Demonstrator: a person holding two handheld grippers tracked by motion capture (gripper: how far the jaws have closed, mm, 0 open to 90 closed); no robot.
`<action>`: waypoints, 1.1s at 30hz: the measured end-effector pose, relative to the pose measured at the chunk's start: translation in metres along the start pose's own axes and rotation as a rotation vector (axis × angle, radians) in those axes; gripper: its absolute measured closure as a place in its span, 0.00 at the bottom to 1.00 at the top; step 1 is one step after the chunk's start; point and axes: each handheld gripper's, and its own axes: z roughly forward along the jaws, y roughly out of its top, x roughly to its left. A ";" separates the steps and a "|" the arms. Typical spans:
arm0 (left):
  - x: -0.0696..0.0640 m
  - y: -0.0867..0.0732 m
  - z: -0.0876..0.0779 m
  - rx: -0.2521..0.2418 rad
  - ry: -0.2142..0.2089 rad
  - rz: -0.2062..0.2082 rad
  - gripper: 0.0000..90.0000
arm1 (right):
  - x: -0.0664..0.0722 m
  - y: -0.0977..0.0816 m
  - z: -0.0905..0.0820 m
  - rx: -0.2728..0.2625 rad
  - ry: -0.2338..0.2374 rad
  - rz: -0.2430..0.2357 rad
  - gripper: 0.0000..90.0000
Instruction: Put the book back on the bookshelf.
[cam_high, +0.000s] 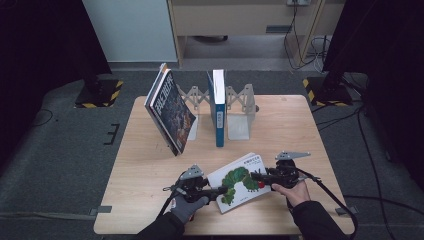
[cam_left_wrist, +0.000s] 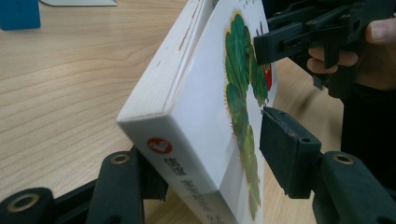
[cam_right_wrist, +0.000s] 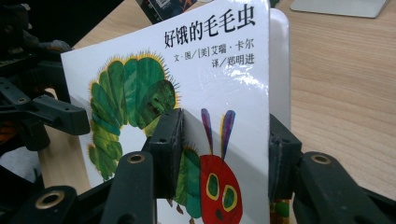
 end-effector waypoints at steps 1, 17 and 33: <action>0.001 0.000 -0.001 0.001 0.002 -0.006 0.54 | 0.000 0.000 0.000 0.001 0.001 0.005 0.62; -0.009 0.010 -0.010 0.000 -0.022 0.019 0.82 | -0.002 0.000 -0.003 -0.050 -0.067 -0.015 0.47; -0.011 0.030 -0.029 -0.055 0.044 0.009 0.83 | -0.015 0.000 -0.014 -0.103 -0.195 -0.030 0.30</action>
